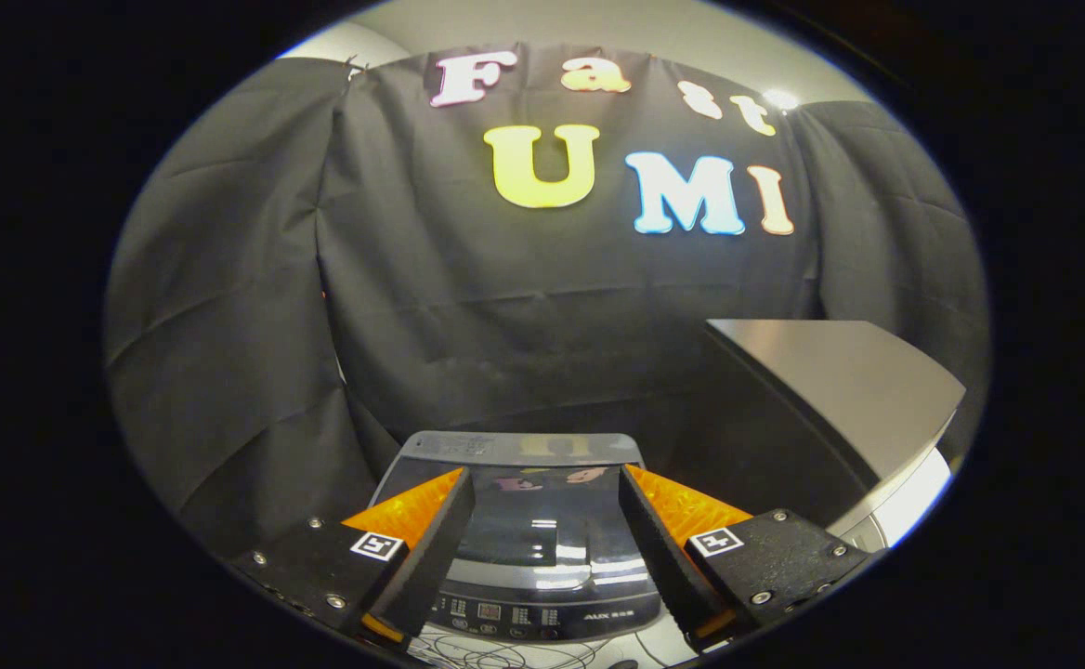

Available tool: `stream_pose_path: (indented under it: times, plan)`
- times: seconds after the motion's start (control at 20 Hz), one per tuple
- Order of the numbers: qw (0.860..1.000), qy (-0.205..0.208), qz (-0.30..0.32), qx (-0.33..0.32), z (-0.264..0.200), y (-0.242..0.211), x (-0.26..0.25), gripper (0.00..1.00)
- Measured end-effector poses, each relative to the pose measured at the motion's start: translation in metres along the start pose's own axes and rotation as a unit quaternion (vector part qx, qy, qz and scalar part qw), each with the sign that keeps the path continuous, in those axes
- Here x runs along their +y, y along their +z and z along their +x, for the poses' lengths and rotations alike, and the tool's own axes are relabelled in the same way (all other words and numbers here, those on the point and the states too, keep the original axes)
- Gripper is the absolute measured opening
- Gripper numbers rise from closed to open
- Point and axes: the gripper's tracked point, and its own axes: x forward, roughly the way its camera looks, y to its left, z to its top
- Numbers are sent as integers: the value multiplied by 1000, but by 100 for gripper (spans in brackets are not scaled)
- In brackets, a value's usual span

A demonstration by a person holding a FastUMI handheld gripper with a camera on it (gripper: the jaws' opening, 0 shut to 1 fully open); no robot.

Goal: Put the clothes into the washing machine and then close the washing machine lid.

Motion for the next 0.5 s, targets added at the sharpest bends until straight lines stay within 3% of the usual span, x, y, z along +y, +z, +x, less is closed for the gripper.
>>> stream_pose_path:
  times: [0.5]
  plan:
    - [997, 43, -17, -55, -183, -34, -92, 96]
